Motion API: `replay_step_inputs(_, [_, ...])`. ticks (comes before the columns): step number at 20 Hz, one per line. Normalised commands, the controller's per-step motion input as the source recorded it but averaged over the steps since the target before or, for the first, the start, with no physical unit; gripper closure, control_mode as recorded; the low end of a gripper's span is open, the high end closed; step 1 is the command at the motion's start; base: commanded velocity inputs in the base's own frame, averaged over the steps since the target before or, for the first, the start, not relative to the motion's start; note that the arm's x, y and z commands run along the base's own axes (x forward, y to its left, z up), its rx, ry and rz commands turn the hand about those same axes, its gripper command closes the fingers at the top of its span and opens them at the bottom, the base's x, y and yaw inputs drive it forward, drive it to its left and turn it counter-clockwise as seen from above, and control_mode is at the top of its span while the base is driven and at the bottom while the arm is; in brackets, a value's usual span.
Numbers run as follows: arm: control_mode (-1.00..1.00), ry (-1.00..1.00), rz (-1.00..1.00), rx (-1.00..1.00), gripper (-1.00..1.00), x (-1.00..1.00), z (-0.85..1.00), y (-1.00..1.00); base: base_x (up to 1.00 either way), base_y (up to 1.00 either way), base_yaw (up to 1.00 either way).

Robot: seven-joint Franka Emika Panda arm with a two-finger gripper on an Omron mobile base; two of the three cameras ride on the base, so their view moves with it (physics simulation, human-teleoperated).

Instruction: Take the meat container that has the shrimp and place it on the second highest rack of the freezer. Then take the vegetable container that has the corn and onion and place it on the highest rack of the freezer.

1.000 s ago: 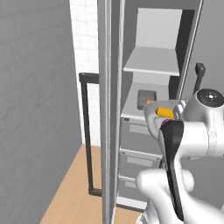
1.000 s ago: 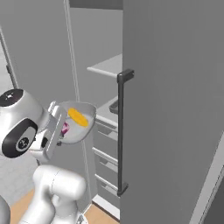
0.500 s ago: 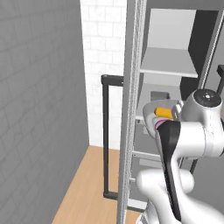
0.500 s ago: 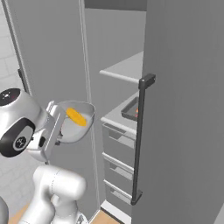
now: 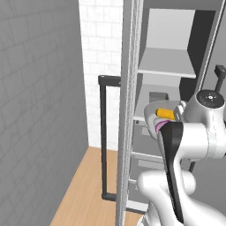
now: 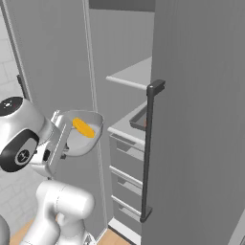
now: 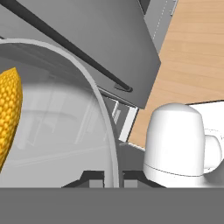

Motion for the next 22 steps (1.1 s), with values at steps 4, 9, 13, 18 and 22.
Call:
replay_step_inputs(4, [1.0,0.0,0.0,0.0,1.0,0.0,0.0,0.0,0.02,-0.04,0.0])
replay_step_inputs(9, [1.0,0.0,0.0,0.0,1.0,0.0,0.0,0.0,0.05,0.0,0.0])
replay_step_inputs(13, [-1.0,-0.2,0.0,0.04,1.0,0.08,0.24,-0.22,0.0,0.0,0.0])
replay_step_inputs(18, [-1.0,-0.21,-0.03,0.08,1.0,0.66,0.57,-0.17,0.0,0.0,0.0])
replay_step_inputs(22, [-1.0,-0.05,-0.2,0.18,1.0,0.81,0.3,-0.32,0.0,0.0,0.0])
